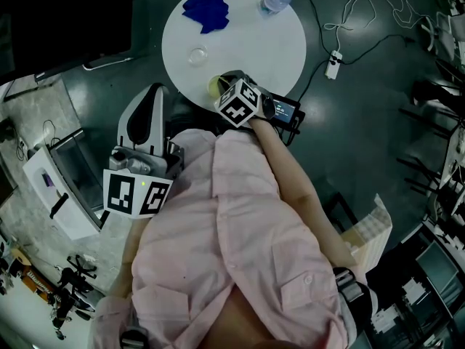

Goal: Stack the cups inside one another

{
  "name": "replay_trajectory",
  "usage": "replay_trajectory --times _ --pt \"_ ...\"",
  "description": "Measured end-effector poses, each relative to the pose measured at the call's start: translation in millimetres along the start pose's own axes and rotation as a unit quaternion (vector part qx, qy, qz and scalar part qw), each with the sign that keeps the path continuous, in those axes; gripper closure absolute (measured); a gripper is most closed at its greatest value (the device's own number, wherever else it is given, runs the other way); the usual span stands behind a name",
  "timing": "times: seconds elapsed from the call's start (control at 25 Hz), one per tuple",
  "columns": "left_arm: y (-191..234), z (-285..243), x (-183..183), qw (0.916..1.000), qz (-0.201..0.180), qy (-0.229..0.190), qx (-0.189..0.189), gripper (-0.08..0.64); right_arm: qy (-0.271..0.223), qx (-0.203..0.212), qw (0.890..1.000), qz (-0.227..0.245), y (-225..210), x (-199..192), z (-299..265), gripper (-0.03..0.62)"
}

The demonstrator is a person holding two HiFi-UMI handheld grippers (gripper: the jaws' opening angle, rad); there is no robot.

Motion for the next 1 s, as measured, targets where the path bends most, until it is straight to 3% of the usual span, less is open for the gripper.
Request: replay_trajectory --times 0.4,0.76,1.0 --pt "-5.3 -0.1 -1.0 1.0000 -0.003 -0.002 0.001 0.551 -0.024 -0.003 0.999 0.034 8.7 2.4 2.6 0.549" --pt "-6.8 3.2 -2.7 1.0000 -0.004 -0.005 0.001 0.551 -0.035 -0.011 0.999 0.037 9.2 3.4 4.9 0.548" --pt "-7.8 3.7 -4.5 1.0000 -0.004 -0.006 -0.001 0.551 -0.057 -0.009 0.998 0.018 7.4 5.6 6.6 0.457"
Point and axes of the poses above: the fingertips, and each gripper's own axes: z backward along the fingers, y to its left, x out of its top, the point moved 6 cm from there along z, backward along the fingers, and after that the axes turned 10 degrees about y, right-handed, at the moved point
